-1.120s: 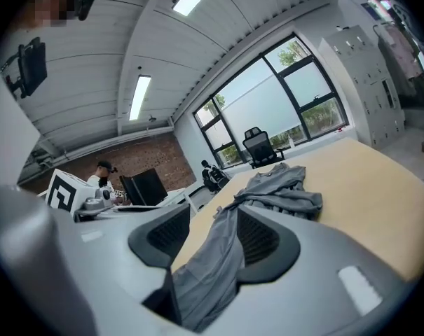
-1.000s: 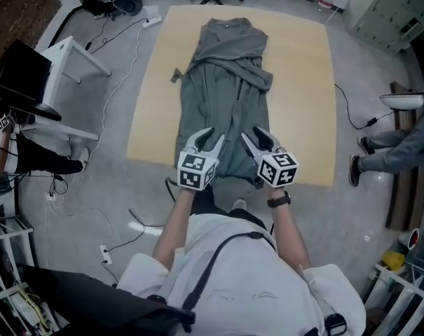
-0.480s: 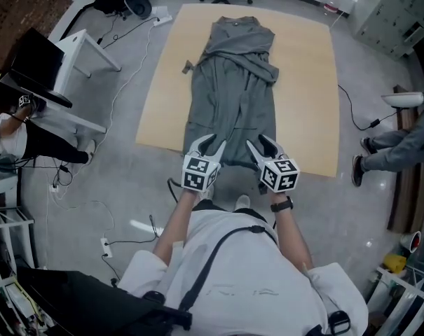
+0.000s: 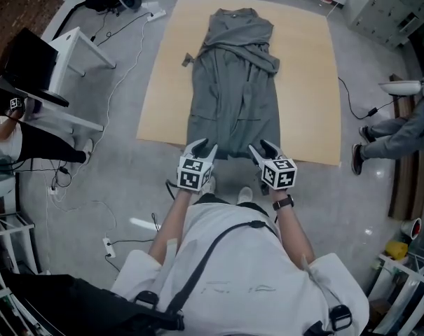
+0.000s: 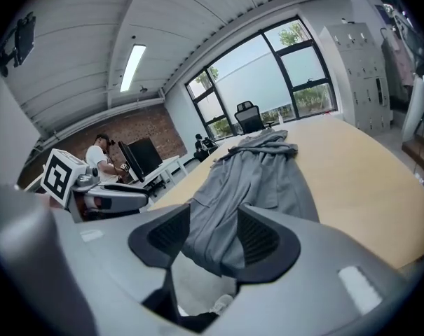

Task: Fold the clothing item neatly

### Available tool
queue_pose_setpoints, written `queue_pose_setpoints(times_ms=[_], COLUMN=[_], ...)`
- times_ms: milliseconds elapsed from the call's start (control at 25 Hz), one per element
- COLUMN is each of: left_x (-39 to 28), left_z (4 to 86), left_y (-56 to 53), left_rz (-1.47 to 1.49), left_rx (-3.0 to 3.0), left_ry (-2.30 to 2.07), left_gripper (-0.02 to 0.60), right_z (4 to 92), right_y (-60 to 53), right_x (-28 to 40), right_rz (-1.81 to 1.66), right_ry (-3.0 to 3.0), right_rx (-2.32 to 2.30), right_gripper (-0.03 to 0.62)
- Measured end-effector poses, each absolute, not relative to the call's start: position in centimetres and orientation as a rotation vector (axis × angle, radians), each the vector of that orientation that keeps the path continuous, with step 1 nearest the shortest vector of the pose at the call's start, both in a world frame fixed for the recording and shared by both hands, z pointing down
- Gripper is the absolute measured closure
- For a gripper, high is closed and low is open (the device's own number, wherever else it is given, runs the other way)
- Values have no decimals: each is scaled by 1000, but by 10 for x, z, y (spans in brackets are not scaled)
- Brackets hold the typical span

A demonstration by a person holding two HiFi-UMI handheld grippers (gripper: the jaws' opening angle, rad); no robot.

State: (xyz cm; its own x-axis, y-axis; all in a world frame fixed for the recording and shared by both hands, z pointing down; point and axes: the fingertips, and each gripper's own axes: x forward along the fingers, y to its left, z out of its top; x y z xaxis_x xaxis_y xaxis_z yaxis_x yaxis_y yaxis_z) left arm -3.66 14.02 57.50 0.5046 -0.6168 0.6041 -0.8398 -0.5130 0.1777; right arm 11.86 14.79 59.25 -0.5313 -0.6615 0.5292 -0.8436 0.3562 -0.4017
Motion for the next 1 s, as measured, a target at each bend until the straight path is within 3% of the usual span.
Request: queue_pose_setpoints(times_ms=[400, 680, 760, 1000], left_x=[-77, -118, -128, -143], left_z=[649, 693, 704, 733], left_y=[170, 181, 182, 174], left_rz=[864, 927, 943, 932], left_rx=[2153, 1996, 1957, 1878], left_ry=[-1174, -1215, -1206, -1176], left_gripper=[448, 446, 393, 337], right_z=[683, 717, 727, 757], right_y=[200, 211, 212, 216], right_x=[158, 203, 211, 225], right_rz=[1095, 1139, 1162, 1226], right_ry=[-2095, -1929, -1904, -1823], right_rx=[1342, 1465, 1476, 1477], right_gripper=[372, 304, 290, 253])
